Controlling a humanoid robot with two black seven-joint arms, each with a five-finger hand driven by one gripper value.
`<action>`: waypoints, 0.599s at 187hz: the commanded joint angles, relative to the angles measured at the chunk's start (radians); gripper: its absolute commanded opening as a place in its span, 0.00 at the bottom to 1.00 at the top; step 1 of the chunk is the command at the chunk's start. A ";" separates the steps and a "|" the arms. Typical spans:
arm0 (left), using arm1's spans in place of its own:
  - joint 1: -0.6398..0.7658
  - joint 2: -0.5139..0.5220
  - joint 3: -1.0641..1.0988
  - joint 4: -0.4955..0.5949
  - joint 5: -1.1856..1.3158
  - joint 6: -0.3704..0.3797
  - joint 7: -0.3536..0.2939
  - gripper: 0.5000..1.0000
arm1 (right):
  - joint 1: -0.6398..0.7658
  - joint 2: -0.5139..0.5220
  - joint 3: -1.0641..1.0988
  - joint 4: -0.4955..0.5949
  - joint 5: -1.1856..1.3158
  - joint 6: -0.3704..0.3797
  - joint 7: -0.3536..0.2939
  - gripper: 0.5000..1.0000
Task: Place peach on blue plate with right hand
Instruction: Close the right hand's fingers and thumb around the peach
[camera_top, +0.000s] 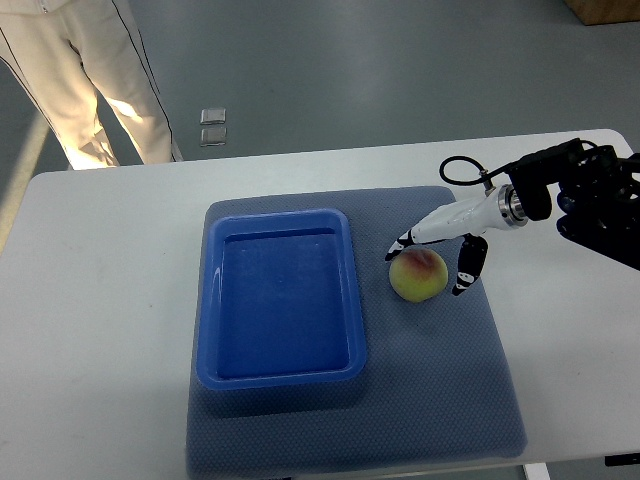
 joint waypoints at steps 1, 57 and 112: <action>0.000 0.000 0.000 0.000 0.000 0.000 0.000 1.00 | -0.010 0.013 -0.002 -0.006 -0.001 -0.020 -0.001 0.85; 0.000 0.000 0.000 0.000 0.000 0.000 0.000 1.00 | -0.021 0.026 0.012 -0.016 0.001 -0.023 -0.003 0.74; 0.000 0.000 0.000 0.000 0.000 0.000 0.000 1.00 | -0.021 0.025 0.012 -0.018 0.006 -0.020 -0.003 0.59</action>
